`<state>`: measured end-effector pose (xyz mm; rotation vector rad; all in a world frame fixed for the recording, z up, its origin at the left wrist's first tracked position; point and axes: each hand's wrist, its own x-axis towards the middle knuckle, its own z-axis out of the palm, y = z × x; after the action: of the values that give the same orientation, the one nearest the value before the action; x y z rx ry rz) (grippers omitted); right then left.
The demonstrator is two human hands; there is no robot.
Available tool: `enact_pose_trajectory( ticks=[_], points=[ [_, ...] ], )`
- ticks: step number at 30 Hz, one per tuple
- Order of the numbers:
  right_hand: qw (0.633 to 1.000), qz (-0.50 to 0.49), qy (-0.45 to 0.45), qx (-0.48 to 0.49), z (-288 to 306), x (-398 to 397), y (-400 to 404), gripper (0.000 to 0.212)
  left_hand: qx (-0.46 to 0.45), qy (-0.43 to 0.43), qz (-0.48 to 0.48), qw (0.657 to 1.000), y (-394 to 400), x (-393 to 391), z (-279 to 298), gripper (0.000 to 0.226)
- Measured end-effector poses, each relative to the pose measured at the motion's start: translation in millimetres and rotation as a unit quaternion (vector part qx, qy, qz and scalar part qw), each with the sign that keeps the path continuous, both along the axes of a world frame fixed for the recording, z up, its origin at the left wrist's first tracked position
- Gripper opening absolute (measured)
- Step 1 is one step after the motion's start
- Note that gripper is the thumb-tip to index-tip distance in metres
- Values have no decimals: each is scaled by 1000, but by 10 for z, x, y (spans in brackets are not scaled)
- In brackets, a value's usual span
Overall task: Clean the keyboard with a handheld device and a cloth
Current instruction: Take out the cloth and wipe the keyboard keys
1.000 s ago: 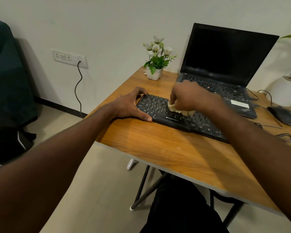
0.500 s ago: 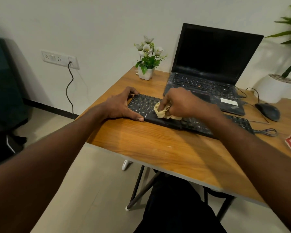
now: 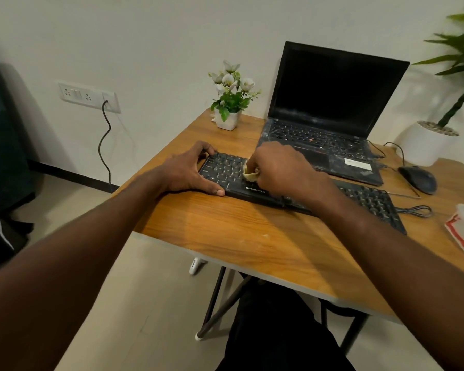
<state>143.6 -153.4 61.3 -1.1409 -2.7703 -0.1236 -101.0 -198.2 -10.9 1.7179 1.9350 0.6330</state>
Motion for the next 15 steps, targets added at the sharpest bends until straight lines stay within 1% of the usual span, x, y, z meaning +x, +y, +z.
enact_pose_trajectory(
  ticks=[2, 4, 8, 11, 13, 15],
  points=[
    [999, 39, 30, 10, -48, -36, -10, 33, 2, 0, -2, 1000, 13, -5, -13, 107],
    [998, 58, 29, -1, -117, 12, 5, 35, 6, -4, -3, 1000, 14, -6, -12, 108],
    [1000, 10, 12, 2, -158, 276, 26, 37, 7, -12, -1, 1000, -15, 17, 13, 104],
    [1000, -19, 2, -8, -91, 313, -19, 40, 1, -13, 0, 1000, -27, 36, 36, 105],
    [999, -24, 21, -17, -59, 274, -36, 41, 0, -8, 1, 1000, -25, 32, 37, 107],
    [997, -28, 71, -18, -64, 253, -26, 41, 0, -7, -1, 1000, -26, 32, 32, 110]
  ],
)
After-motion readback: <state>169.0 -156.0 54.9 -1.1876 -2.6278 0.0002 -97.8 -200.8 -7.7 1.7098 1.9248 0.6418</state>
